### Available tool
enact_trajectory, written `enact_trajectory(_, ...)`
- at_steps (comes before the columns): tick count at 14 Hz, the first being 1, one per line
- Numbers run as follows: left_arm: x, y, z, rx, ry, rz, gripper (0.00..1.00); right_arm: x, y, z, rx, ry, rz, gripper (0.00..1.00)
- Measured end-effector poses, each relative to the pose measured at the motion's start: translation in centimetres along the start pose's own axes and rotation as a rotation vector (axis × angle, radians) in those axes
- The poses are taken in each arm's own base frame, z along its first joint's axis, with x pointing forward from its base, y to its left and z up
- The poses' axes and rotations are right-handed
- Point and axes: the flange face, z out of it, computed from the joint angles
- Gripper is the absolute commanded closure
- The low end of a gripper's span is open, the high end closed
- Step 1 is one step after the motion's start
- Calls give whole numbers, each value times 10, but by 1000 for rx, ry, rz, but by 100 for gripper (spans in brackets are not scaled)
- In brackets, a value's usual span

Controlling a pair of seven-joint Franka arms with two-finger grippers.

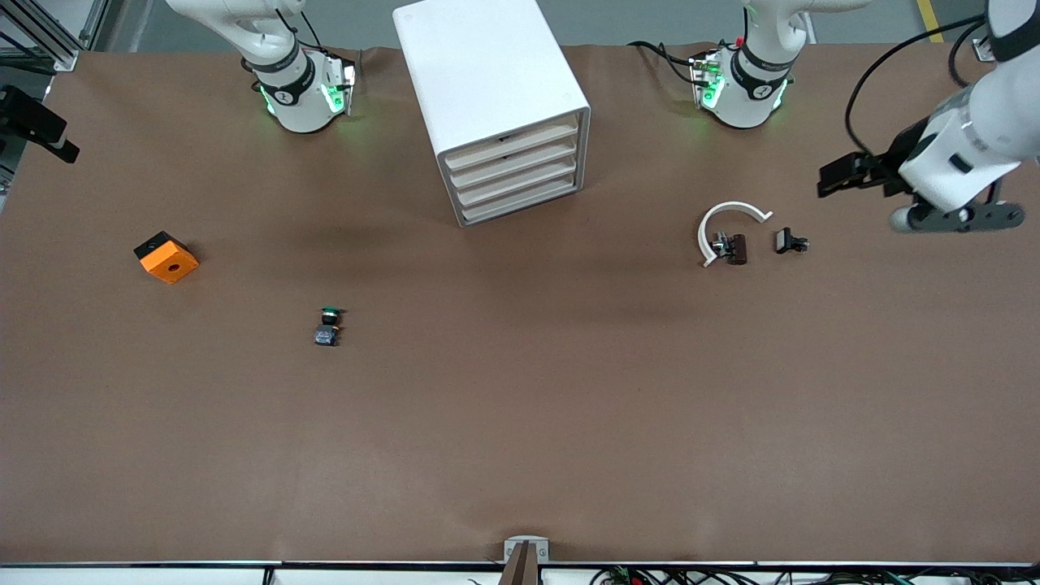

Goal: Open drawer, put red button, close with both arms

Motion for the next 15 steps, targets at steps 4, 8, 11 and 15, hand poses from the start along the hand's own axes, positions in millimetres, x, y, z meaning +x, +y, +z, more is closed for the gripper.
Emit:
enact_trajectory(4, -19, -17, -11, 24, 65, 35, 0, 0, -1, 0, 4, 0, -1, 0)
enact_trajectory(8, -34, -42, 0, 10, 149, 55, 0, 0, -1, 0, 5, 1, -1, 0)
enact_trajectory(11, -50, -44, -16, 7, 205, 54, 0, 0, -1, 0, 5, 1, -1, 0)
enact_trajectory(15, -53, -44, -30, 6, 238, 55, 0, 0, -1, -1, 5, 3, -1, 0)
